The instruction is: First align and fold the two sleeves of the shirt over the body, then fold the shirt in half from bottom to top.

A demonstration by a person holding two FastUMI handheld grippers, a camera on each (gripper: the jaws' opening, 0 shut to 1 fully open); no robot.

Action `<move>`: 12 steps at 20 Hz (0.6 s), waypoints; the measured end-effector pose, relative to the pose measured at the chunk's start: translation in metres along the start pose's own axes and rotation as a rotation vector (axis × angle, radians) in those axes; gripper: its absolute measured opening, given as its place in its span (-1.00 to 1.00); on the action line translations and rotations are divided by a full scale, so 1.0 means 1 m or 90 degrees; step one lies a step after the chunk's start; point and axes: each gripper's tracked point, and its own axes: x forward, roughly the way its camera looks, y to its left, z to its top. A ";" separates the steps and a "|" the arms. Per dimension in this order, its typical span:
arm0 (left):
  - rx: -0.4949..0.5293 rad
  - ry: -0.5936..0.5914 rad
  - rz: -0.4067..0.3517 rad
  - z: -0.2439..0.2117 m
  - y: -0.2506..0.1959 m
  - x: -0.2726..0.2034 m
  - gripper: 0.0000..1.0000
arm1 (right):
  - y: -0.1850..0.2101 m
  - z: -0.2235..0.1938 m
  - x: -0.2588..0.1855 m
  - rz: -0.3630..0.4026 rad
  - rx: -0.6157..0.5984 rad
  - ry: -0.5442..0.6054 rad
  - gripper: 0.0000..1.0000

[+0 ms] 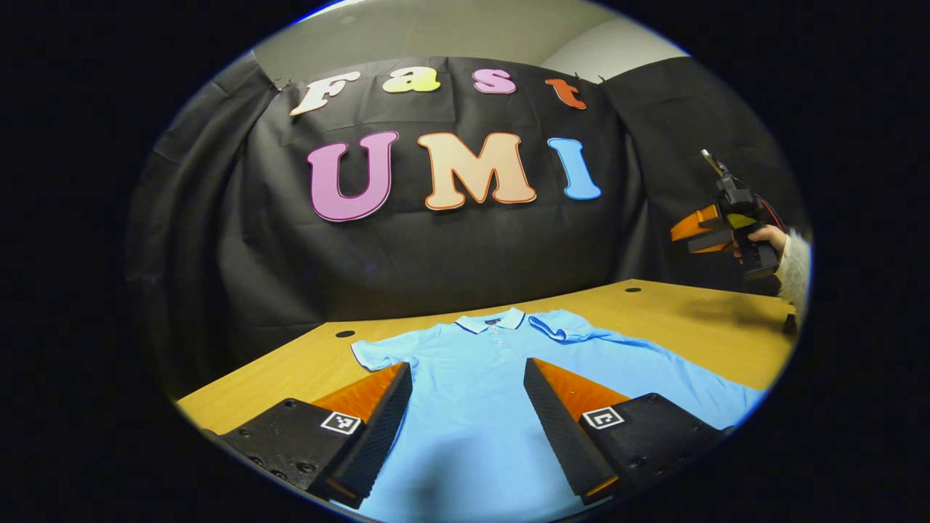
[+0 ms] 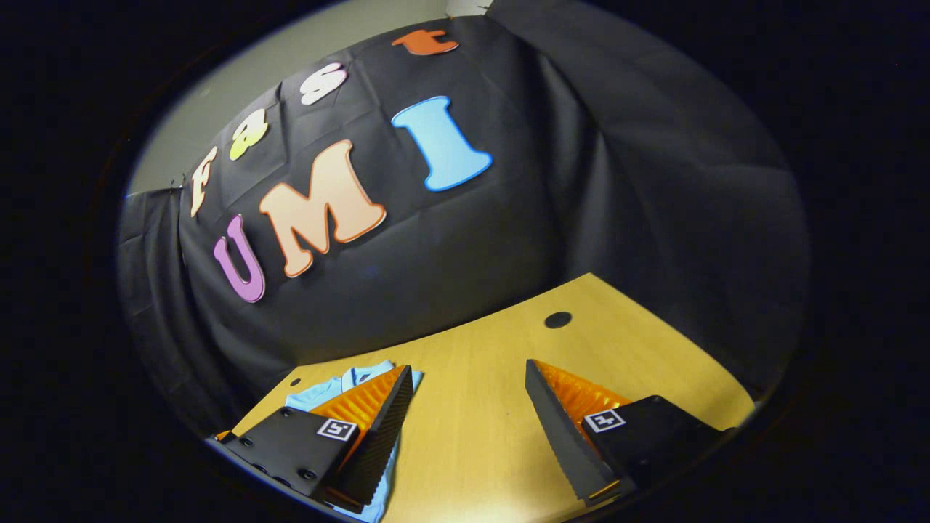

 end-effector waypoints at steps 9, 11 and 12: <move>-0.074 0.051 -0.003 0.035 0.050 0.027 0.88 | -0.104 0.029 -0.100 -0.047 0.025 -0.081 0.94; -0.088 0.067 0.009 0.036 0.069 0.040 0.89 | -0.099 0.029 -0.121 -0.019 0.030 -0.096 0.95; -0.100 0.078 0.011 0.035 0.077 0.049 0.89 | -0.095 0.025 -0.129 -0.001 0.031 -0.101 0.94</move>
